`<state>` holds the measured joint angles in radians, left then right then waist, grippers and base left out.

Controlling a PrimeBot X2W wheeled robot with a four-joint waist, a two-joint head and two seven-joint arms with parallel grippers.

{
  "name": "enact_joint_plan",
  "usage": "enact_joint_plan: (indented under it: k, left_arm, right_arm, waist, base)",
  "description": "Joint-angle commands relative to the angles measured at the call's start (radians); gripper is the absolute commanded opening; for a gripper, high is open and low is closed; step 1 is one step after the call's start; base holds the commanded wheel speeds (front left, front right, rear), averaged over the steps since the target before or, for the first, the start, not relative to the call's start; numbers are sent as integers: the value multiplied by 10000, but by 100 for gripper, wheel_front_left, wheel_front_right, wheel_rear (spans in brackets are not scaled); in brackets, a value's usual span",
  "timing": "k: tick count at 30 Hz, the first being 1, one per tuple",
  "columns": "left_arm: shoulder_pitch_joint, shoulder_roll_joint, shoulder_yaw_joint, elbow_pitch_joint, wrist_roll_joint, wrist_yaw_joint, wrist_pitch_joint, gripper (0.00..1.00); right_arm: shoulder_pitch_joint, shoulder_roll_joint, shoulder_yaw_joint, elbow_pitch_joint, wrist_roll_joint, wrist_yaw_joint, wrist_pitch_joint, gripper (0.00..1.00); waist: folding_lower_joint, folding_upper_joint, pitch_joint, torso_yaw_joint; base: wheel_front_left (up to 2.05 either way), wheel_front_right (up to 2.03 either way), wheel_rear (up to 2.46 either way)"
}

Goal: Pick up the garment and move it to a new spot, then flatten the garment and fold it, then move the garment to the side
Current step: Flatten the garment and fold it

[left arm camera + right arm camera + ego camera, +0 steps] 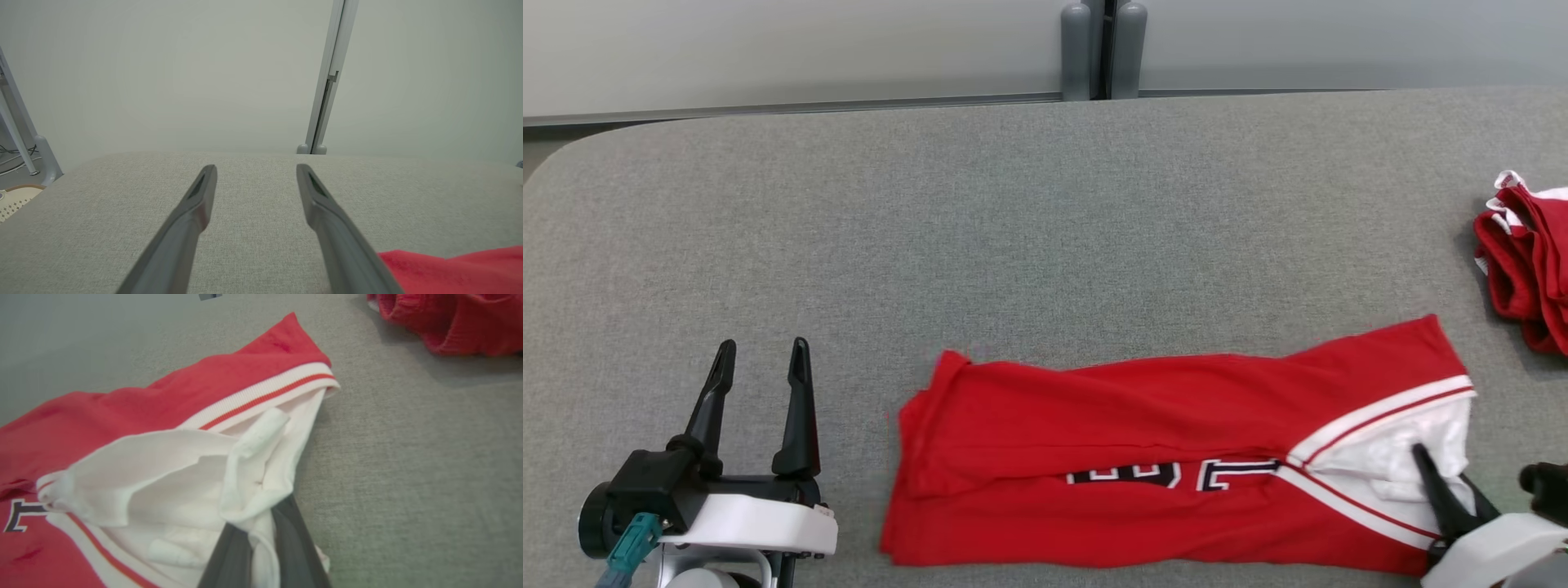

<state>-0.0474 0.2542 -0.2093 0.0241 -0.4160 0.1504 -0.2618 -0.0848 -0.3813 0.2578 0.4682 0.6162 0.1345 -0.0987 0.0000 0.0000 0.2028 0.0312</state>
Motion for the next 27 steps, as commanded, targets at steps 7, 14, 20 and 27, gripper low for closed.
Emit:
enact_joint_plan:
  k: [7,14,20,27]
  left_arm:
    - [21,-55,106,33,108,-88,-36,100]
    - [106,-12,131,13,141,-129,-36,100]
    - [-38,-29,89,25,99,-171,-37,100]
    - [-339,-208,-70,128,102,-264,-35,100]
  right_arm:
    - [61,-270,-448,-685,-403,-50,-313,0]
    - [-233,23,69,-3474,-1892,-47,711,0]
    - [-619,704,1123,-4774,-2205,-44,1626,0]
    - [-1568,2201,3308,-3937,-1565,-41,1927,0]
  waist:
    - [0,0,-153,-76]
    - [0,0,-266,-178]
    - [0,0,-231,-100]
    - [0,0,-33,284]
  base:
    - [0,0,0]
    - [0,0,0]
    - [0,0,0]
    - [0,0,0]
